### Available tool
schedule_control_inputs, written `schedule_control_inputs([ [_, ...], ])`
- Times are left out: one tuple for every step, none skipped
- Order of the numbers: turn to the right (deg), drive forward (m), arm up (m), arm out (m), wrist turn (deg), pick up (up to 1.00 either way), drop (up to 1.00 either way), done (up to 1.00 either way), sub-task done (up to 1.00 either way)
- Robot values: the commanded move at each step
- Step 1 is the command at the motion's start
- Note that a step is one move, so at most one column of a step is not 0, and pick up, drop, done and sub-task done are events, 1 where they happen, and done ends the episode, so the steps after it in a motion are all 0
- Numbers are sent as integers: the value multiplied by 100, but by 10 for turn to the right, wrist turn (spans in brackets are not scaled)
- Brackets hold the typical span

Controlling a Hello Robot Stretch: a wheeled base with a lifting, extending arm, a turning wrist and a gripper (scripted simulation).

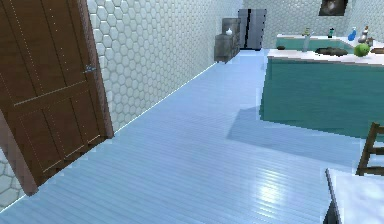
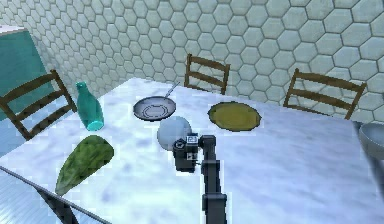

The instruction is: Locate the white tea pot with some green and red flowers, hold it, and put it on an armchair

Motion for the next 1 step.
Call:
schedule_control_inputs([
  [0, 0, 10, 0, 0, 0, 0, 0, 0],
])
